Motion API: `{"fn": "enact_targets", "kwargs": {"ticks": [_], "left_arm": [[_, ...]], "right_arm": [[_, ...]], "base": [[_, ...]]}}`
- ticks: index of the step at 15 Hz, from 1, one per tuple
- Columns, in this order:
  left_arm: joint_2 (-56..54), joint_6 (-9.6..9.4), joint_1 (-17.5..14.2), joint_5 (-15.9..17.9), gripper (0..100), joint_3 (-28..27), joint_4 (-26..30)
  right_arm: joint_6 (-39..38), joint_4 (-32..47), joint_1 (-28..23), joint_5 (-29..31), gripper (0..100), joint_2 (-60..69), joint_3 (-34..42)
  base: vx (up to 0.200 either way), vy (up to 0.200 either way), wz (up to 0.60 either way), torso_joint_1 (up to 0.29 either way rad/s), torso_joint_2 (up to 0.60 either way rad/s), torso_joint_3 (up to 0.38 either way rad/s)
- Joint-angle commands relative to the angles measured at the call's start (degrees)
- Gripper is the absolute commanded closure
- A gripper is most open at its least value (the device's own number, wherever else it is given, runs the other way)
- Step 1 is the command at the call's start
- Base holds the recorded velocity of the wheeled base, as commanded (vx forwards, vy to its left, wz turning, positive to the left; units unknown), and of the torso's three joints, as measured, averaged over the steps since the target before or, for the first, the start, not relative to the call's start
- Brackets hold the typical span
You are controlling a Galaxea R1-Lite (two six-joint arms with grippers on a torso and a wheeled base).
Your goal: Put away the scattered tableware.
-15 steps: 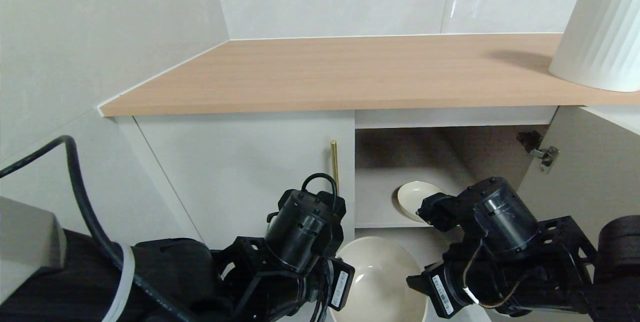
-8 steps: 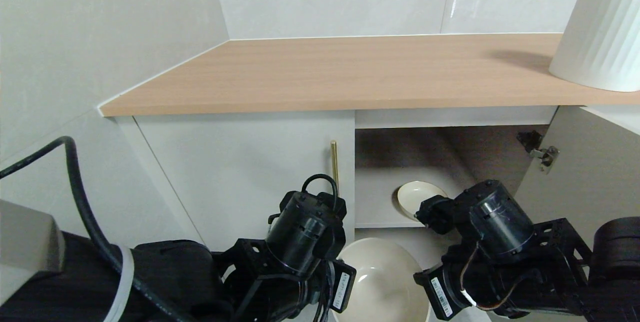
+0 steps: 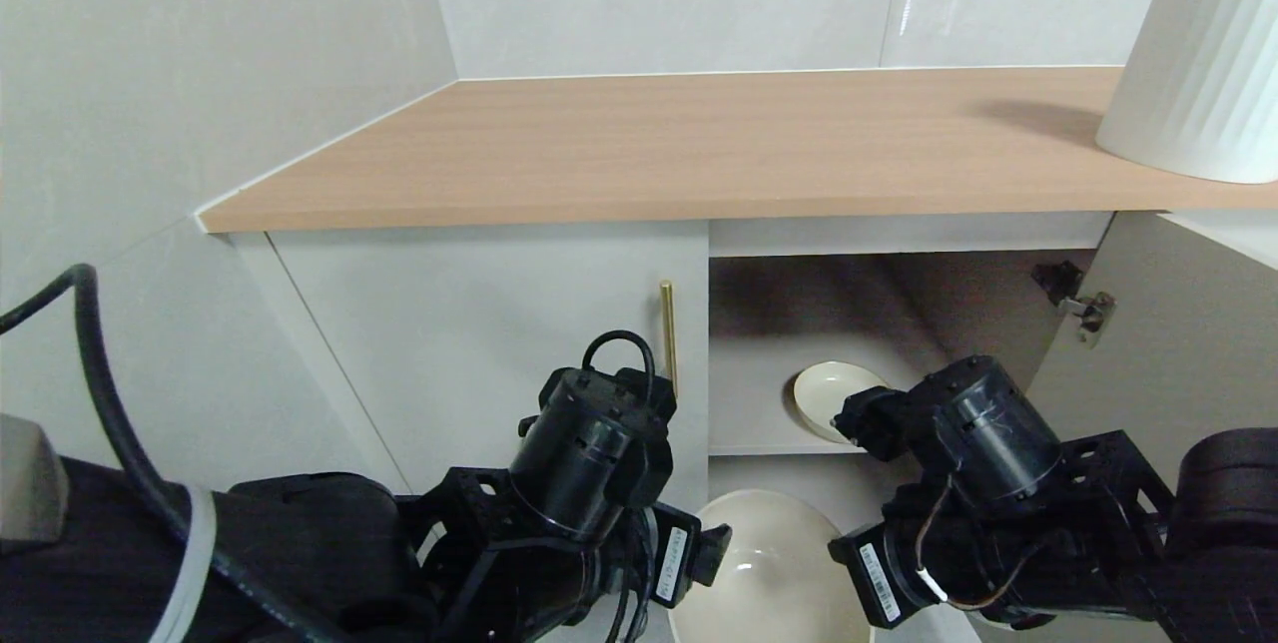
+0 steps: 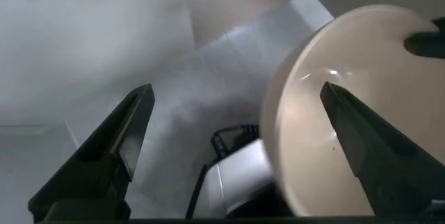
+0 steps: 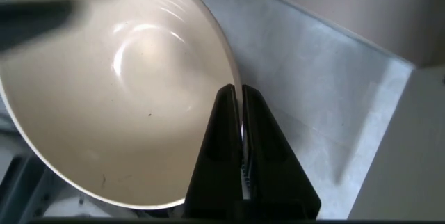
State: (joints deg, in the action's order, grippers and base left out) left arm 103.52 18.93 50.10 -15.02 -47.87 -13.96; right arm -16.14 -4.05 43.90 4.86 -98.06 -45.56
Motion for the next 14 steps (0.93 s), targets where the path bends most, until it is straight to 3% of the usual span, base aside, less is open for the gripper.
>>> {"fn": "enact_targets", "kwargs": {"ticks": [1, 4, 6, 9, 14], "left_arm": [[-2.6, 0.40, -1.1, -0.7, 0, 0.1, 0.0], [-3.2, 0.40, -2.4, -0.6, 0, 0.2, 0.0], [-2.6, 0.40, -2.5, -0.6, 0, 0.3, 0.0], [-2.7, 0.40, -2.5, -0.6, 0, 0.3, 0.0], [-2.7, 0.40, -2.5, -0.6, 0, 0.3, 0.0]], "right_arm": [[-1.3, -0.1, -3.6, 0.8, 100, -3.5, -1.5], [-8.6, -4.8, -10.1, 1.0, 100, -13.6, -4.5], [-15.7, -16.6, -15.0, 5.7, 100, -17.5, -1.7], [-15.8, -34.4, -18.0, 9.7, 100, -18.6, 1.4], [-15.5, -35.1, -22.7, 10.9, 100, -21.3, -2.4]], "base": [[0.000, 0.000, 0.00, 0.000, 0.00, 0.000], [0.000, 0.000, 0.00, 0.000, 0.00, 0.000], [0.000, 0.000, 0.00, 0.000, 0.00, 0.000], [0.000, 0.000, 0.00, 0.000, 0.00, 0.000], [0.000, 0.000, 0.00, 0.000, 0.00, 0.000]]}}
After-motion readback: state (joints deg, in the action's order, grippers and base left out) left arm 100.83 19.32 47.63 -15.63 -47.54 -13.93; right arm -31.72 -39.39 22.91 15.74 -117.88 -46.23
